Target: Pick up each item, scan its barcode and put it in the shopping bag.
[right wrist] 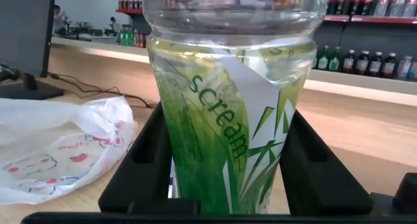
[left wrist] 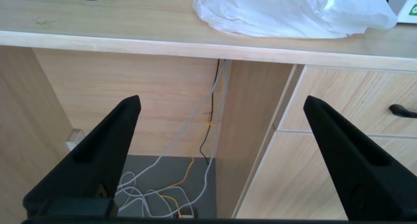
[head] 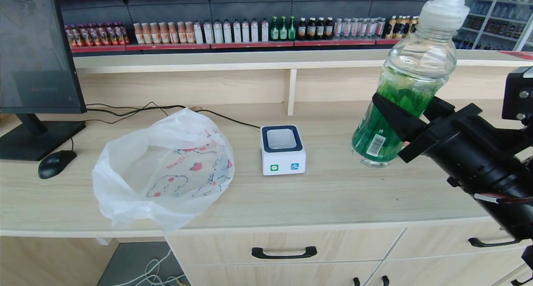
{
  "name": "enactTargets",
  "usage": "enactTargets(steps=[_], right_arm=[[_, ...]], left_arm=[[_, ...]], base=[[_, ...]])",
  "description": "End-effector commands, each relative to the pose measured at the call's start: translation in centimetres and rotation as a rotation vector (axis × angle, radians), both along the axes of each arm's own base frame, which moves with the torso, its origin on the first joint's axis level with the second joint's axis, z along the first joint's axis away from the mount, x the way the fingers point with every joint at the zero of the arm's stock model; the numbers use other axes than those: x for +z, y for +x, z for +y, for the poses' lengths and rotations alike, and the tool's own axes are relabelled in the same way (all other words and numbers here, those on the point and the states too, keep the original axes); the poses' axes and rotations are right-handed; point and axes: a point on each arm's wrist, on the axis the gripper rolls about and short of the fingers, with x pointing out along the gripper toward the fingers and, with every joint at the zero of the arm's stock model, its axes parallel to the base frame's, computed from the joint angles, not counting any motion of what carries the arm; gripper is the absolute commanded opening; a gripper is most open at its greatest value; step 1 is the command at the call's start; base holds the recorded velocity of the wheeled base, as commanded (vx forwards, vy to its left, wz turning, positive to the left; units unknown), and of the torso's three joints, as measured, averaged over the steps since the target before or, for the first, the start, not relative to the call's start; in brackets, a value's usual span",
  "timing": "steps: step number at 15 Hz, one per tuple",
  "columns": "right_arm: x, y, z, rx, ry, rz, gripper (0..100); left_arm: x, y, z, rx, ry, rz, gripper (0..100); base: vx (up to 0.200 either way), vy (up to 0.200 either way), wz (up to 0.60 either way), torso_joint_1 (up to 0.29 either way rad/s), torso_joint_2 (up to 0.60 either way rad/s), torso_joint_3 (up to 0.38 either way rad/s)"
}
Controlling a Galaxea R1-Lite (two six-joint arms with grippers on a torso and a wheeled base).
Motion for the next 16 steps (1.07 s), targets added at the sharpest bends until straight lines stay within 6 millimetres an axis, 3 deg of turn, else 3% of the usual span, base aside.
enactTargets(steps=[1,3,6,13,16], right_arm=[[-0.6,1.9,-1.0,-0.030,-0.041,-0.002,0],[-1.0,3.9,-2.6,-0.003,-0.132,-0.054,0],[0.5,4.9,-4.2,-0.050,-0.171,-0.144,0],[1.3,4.0,-4.2,-0.037,-0.145,-0.161,0],[1.5,3.8,-4.1,-0.034,-0.139,-0.167,0]], left_arm=[[0.0,0.0,0.0,0.000,0.000,-0.001,100],[0.0,0.0,0.0,-0.001,0.000,-0.001,100],[0.0,0.0,0.0,0.000,-0.002,-0.001,100],[0.0,0.0,0.0,-0.001,-0.002,-0.001,100],[0.0,0.0,0.0,0.000,-0.002,-0.001,100]], base=[[0.000,0.000,0.00,0.000,0.00,0.000],[0.000,0.000,0.00,0.000,0.00,0.000],[-0.133,0.000,0.00,0.006,0.00,0.003],[-0.029,0.000,0.00,0.003,0.00,0.000],[0.000,0.200,0.00,-0.001,0.00,0.004]])
